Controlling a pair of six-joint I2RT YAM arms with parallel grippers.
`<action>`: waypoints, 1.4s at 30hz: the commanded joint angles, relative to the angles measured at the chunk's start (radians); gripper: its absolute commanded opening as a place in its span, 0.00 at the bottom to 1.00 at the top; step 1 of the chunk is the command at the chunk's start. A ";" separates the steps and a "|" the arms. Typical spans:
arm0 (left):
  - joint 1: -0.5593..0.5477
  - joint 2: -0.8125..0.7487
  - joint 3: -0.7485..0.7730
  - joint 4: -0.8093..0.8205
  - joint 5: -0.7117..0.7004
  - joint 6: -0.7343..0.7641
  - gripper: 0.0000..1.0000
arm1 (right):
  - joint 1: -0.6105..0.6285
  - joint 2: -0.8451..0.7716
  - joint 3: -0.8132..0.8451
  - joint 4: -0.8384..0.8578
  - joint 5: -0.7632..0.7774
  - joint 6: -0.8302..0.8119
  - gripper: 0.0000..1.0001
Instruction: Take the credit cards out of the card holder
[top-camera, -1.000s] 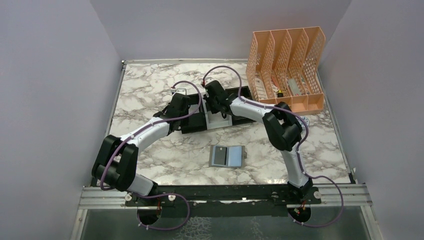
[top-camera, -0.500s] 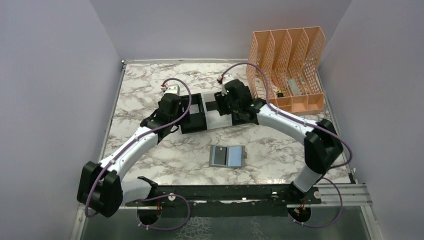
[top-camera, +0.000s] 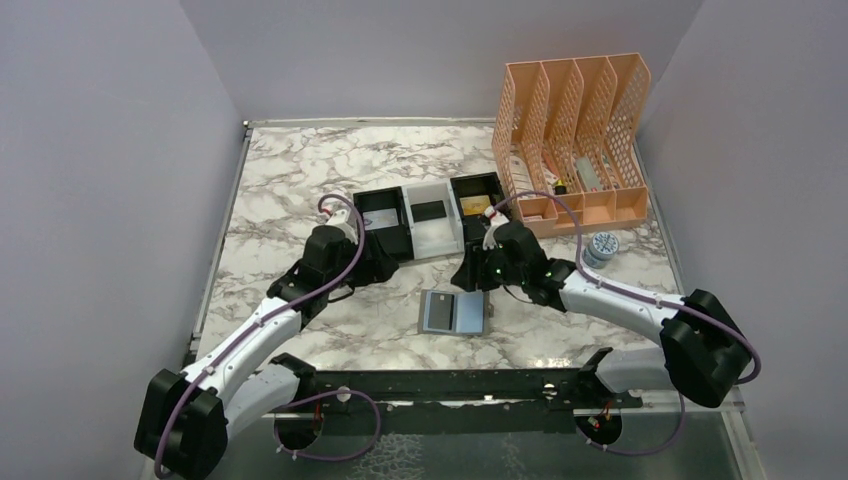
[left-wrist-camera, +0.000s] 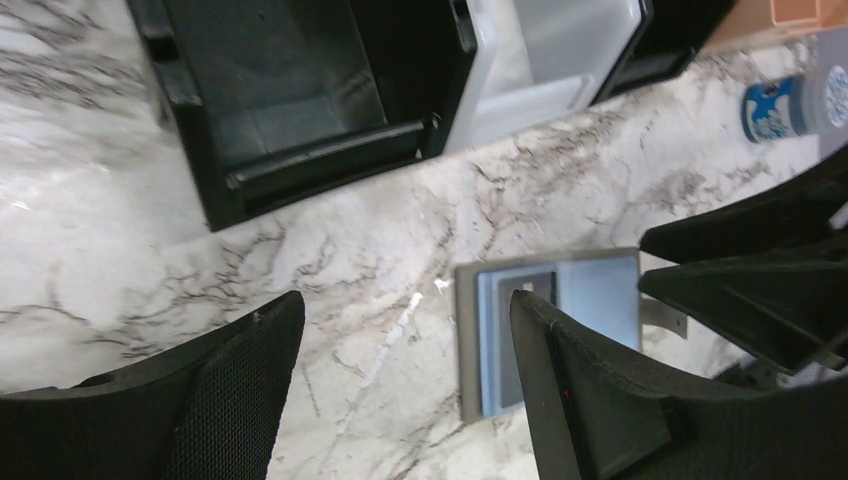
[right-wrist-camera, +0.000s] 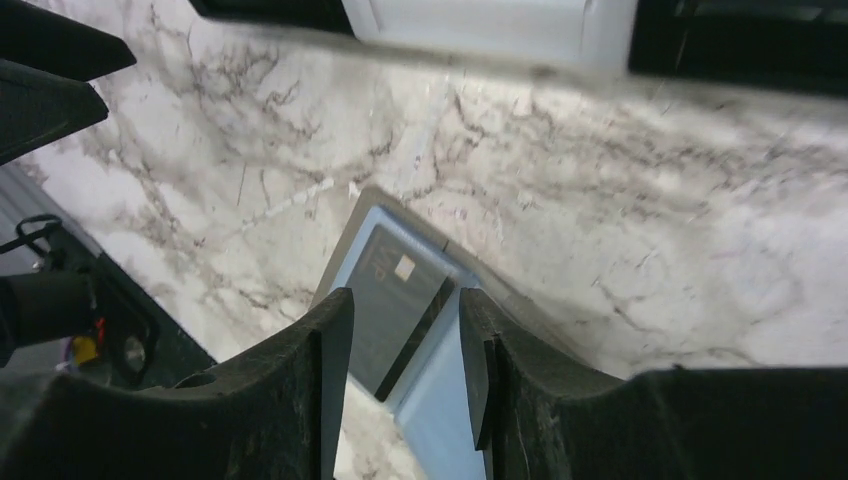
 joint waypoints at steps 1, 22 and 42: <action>-0.007 0.014 -0.052 0.124 0.175 -0.079 0.78 | 0.004 -0.023 -0.067 0.123 -0.136 0.164 0.43; -0.255 0.246 0.019 0.155 0.084 -0.047 0.66 | 0.004 0.168 -0.197 0.312 -0.300 0.272 0.32; -0.398 0.502 0.107 0.177 0.057 -0.031 0.21 | 0.004 0.236 -0.219 0.345 -0.246 0.324 0.16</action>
